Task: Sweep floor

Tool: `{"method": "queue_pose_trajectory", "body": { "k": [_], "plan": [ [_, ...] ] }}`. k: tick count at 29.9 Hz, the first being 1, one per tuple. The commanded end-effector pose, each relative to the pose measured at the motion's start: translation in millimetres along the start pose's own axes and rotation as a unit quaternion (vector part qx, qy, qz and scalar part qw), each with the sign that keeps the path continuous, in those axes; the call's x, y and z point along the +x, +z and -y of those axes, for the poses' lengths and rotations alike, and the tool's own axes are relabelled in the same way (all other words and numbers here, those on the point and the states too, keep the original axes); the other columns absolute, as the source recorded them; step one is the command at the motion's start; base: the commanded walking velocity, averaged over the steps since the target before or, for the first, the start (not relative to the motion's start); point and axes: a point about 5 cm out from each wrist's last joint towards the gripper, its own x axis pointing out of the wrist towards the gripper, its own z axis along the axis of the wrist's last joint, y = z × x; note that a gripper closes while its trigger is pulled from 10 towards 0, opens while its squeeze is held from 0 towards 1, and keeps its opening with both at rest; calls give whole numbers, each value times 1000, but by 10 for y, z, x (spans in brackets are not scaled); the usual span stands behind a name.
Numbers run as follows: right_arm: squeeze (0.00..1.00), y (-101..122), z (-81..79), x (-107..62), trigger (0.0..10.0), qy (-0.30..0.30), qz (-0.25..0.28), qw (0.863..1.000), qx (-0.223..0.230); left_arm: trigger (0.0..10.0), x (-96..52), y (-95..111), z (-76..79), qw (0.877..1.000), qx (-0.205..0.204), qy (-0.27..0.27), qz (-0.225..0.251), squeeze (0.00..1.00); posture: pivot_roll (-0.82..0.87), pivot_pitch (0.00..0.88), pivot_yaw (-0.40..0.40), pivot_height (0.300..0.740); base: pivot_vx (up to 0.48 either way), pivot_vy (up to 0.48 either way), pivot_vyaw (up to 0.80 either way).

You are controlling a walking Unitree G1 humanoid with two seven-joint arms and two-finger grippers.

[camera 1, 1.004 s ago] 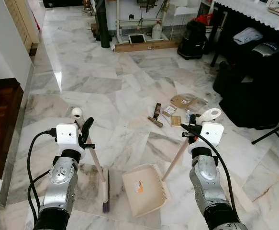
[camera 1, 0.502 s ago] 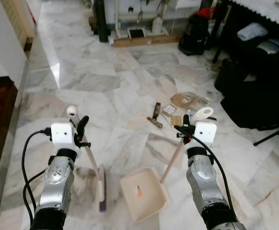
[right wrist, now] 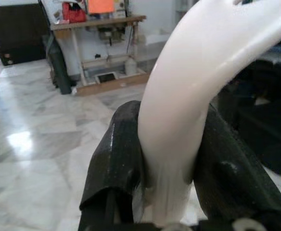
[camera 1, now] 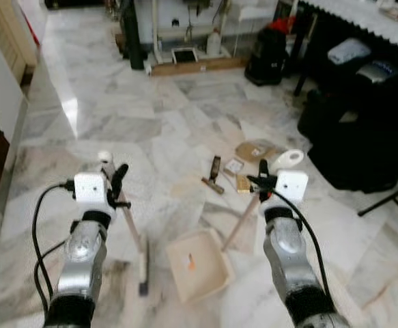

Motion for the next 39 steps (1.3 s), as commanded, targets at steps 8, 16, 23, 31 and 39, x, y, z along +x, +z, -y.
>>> {"method": "queue_pose_trajectory", "body": {
  "k": [8, 16, 23, 31, 39],
  "plan": [
    [0, 127, -83, 55, 10000, 16, 29, 999, 2, 10000, 39, 84, -53, 1000, 8, 1, 19, 0, -73, 36, -39, 740, 315, 0, 0],
    [0, 120, -99, 46, 10000, 17, 29, 999, 3, 10000, 46, 79, -34, 1000, 7, -4, 18, 0, -73, 31, -35, 740, 316, 0, 0],
    [0, 113, -120, 45, 10000, 21, 29, 999, 6, 10000, 58, 77, -25, 1000, 7, -8, 18, 0, -73, 29, -34, 740, 316, 0, 0],
    [0, 141, -143, 74, 10000, 23, 32, 999, 6, 10000, 95, 103, 6, 1000, 5, -13, 22, 0, -75, 52, -39, 740, 317, 0, 0],
    [0, 160, -119, 85, 10000, 24, 36, 999, 6, 10000, 90, 93, 16, 1000, 5, -13, 21, 0, -81, 66, -42, 740, 314, 0, 0]
  ]
}}
